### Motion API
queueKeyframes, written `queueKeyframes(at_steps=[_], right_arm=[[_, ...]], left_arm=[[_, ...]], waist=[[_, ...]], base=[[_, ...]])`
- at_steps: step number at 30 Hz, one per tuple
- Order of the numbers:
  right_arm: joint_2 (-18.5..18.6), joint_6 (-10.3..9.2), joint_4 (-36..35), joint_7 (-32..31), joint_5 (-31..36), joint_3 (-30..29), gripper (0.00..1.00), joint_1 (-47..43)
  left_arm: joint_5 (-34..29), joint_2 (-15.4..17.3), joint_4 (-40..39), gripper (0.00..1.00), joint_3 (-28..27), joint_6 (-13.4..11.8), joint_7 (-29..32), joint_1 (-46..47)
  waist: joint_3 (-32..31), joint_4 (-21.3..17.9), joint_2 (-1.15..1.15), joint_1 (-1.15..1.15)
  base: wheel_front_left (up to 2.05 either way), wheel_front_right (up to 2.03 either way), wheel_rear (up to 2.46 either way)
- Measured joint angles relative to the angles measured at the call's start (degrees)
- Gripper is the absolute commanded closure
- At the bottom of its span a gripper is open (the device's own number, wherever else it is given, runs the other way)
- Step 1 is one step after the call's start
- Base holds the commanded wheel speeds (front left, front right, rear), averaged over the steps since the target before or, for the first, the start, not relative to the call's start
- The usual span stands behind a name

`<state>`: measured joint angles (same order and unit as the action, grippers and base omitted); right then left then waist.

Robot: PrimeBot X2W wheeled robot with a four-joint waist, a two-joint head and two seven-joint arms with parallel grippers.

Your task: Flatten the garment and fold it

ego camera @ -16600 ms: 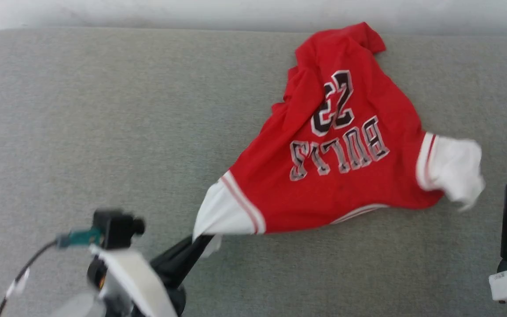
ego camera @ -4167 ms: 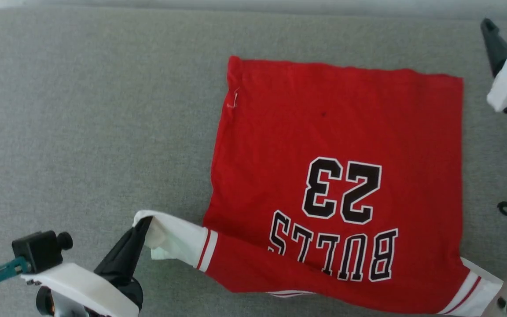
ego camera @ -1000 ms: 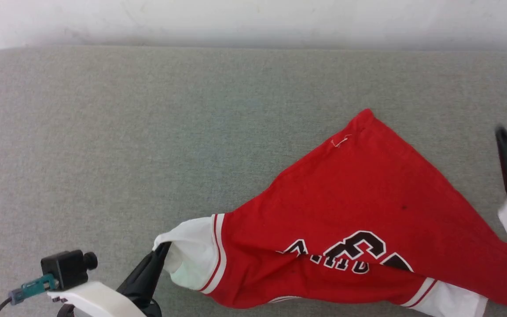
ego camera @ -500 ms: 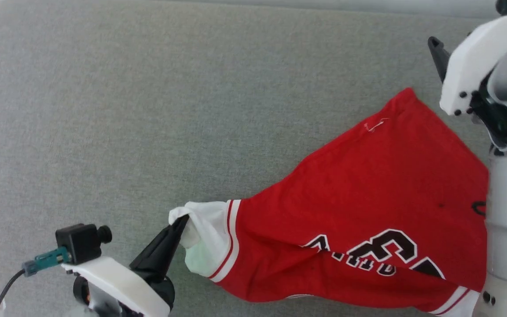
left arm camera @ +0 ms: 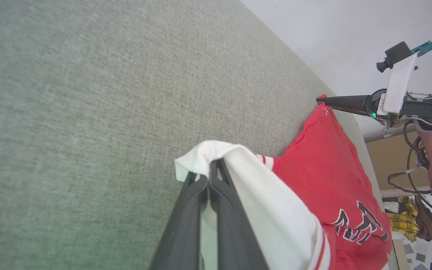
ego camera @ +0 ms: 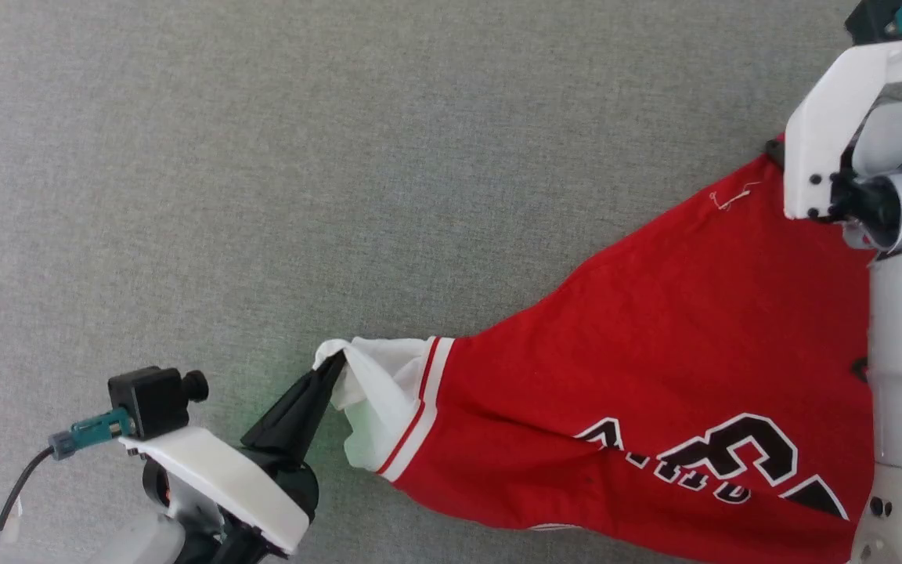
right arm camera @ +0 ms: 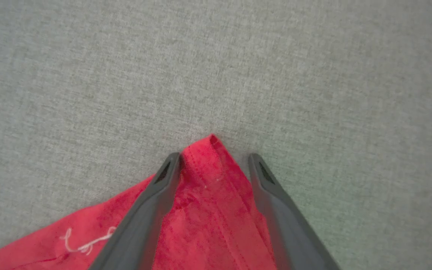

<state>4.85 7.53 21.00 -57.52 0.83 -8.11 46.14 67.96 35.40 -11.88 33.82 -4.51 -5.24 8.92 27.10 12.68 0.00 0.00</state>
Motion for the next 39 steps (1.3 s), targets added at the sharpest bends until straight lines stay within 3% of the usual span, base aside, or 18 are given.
queueKeyframes(at_steps=[1,7,12,17,24,30,39], right_arm=[[-0.1,0.00,-0.2,-0.7,0.3,-0.5,1.00,0.4],[-0.5,0.00,-1.6,-2.2,0.8,-0.6,1.00,0.9],[-0.6,0.00,-2.0,2.9,0.0,-0.2,1.00,0.1],[-0.5,0.00,-2.9,10.4,-0.8,0.0,1.00,-0.8],[-0.8,0.00,-4.5,19.3,-4.0,-2.5,1.00,-3.1],[-0.9,0.00,-5.5,24.3,-6.6,-2.9,1.00,-4.5],[-1.4,0.00,-1.8,28.5,-7.5,-0.8,1.00,-1.0]], left_arm=[[0.0,-0.1,0.2,1.00,0.0,0.0,0.0,0.1],[0.0,-0.1,1.3,1.00,-0.4,0.5,-0.3,0.7],[-0.1,-0.1,2.0,1.00,-1.2,0.1,-0.9,0.9],[-1.1,0.0,2.6,1.00,-2.5,-3.0,-2.1,1.0],[-3.3,-0.1,3.7,1.00,-5.5,-9.5,-2.9,5.1],[-7.4,0.7,4.8,1.00,-6.1,-12.6,-1.4,14.5],[-13.3,-0.1,15.9,1.00,-3.8,-11.5,5.3,37.6]], waist=[[0.3,0.1,0.00,0.00],[0.4,0.0,0.00,0.01],[-1.6,-0.8,-0.01,0.01],[-5.0,-1.8,-0.01,0.00],[-11.5,-3.1,-0.01,-0.01],[-17.7,-4.3,-0.01,-0.01],[-24.8,-7.0,-0.01,-0.01]], base=[[0.00,0.00,0.00],[0.00,0.00,0.00],[0.00,0.00,0.00],[0.00,0.00,0.00],[0.00,0.00,0.00],[0.00,0.00,0.00],[0.00,0.00,0.00]])
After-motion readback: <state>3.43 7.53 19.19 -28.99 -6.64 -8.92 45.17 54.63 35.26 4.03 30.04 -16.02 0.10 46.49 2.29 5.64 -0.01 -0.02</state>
